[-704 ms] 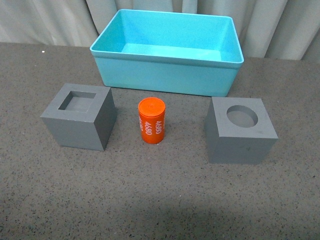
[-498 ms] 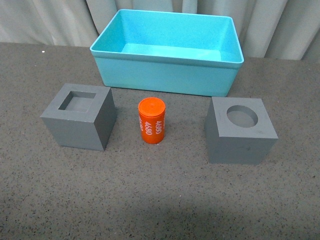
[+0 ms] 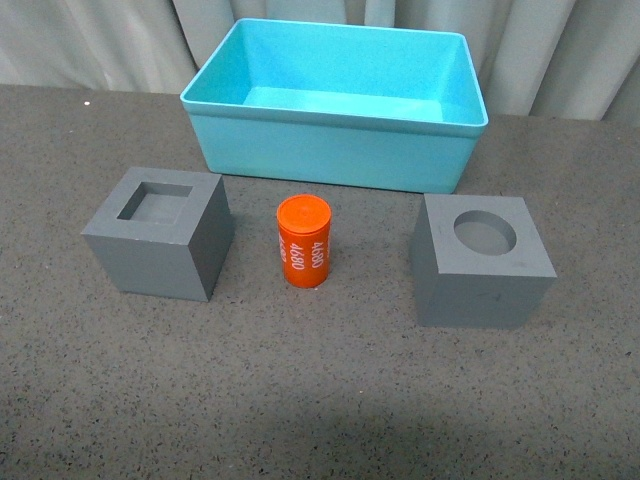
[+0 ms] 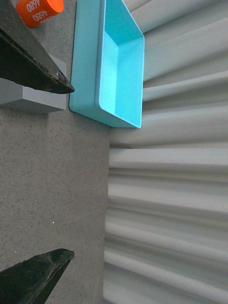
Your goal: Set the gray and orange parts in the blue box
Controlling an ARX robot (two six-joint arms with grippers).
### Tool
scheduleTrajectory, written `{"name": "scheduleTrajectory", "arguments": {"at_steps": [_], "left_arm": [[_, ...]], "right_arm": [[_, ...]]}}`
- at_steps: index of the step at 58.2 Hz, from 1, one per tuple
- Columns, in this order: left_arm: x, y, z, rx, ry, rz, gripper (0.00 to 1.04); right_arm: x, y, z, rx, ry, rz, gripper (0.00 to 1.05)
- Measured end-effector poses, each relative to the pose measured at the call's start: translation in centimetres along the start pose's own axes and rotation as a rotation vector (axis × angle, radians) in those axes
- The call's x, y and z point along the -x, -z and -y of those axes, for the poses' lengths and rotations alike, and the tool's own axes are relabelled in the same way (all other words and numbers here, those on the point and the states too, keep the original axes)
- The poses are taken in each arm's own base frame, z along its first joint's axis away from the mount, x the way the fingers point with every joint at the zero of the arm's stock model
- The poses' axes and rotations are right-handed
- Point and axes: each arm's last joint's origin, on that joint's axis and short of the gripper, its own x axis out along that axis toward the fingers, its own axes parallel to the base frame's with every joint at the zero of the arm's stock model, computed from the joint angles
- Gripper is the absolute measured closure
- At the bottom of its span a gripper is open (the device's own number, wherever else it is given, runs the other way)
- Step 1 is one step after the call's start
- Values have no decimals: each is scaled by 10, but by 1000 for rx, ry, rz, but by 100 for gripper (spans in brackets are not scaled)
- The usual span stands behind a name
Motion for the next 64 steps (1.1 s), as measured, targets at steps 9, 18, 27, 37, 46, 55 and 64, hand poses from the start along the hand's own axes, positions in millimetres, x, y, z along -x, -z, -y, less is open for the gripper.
{"name": "scheduleTrajectory", "arguments": {"at_steps": [9, 18, 27, 37, 46, 55, 64], "left_arm": [[0, 0, 0, 0, 0, 0, 7], [0, 0, 0, 0, 0, 0, 7], [0, 0, 0, 0, 0, 0, 7], [0, 0, 0, 0, 0, 0, 7], [0, 0, 0, 0, 0, 0, 7], [0, 0, 0, 0, 0, 0, 7], [0, 0, 0, 0, 0, 0, 7]], "right_arm": [[0, 0, 0, 0, 0, 1, 10], [0, 0, 0, 0, 0, 1, 10], [0, 0, 0, 0, 0, 0, 10], [-14, -2, -2, 227, 74, -75, 10], [-66, -6, -15, 237, -69, -276, 10], [-121, 10, -35, 162, -165, -557, 10], [-156, 20, -56, 104, -206, -696, 10]]}}
